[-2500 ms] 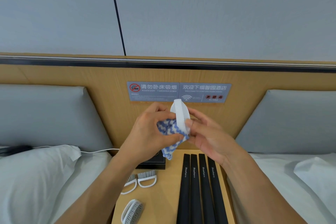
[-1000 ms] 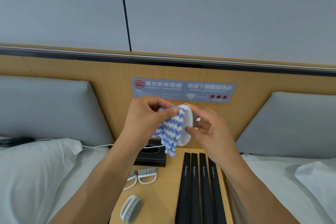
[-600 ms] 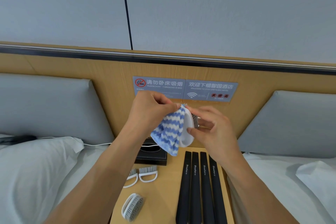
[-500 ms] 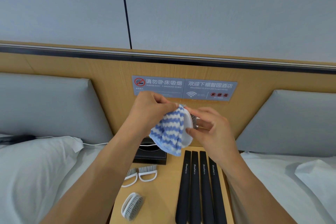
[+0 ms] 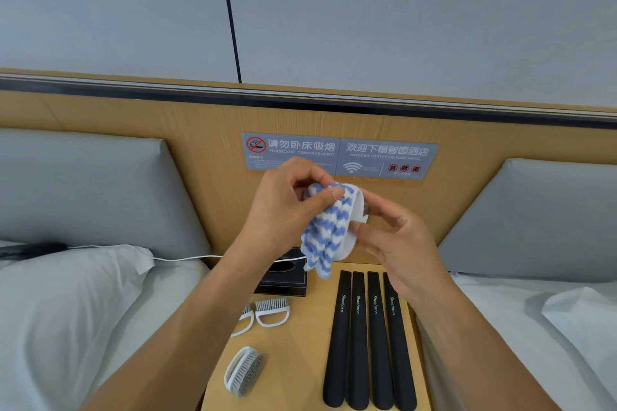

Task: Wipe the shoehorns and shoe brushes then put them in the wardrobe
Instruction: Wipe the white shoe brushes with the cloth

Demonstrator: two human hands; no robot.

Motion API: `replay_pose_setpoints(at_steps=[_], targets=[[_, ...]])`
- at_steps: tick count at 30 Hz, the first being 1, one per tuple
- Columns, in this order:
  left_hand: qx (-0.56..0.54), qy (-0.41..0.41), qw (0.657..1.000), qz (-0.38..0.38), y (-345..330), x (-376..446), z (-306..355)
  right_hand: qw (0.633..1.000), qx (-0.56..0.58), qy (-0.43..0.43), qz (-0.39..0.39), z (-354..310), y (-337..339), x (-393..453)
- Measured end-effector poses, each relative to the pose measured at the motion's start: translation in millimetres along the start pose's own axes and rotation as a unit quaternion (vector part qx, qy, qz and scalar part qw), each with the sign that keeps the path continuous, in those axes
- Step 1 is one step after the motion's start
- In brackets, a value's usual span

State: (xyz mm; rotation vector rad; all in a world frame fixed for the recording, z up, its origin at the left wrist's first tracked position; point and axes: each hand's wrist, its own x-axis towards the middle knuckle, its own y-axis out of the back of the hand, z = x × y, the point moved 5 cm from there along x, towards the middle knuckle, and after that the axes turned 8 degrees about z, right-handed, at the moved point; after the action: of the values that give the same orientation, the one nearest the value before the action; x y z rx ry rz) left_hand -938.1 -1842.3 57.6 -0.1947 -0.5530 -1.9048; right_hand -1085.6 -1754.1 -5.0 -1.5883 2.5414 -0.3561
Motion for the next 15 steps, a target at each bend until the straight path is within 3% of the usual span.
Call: replay_pose_setpoints(at_steps=[5, 15], targets=[[0.016, -0.042, 0.999, 0.001, -3.2, -14.3, -4.8, 0.991, 0.082, -0.101, 0.004, 14.9, 5.5, 1.1], [0.174, -0.077, 0.982, -0.019, -16.5, -24.5, -14.9, 0.982, 0.052, -0.183, 0.003, 31.5, 9.5, -1.0]])
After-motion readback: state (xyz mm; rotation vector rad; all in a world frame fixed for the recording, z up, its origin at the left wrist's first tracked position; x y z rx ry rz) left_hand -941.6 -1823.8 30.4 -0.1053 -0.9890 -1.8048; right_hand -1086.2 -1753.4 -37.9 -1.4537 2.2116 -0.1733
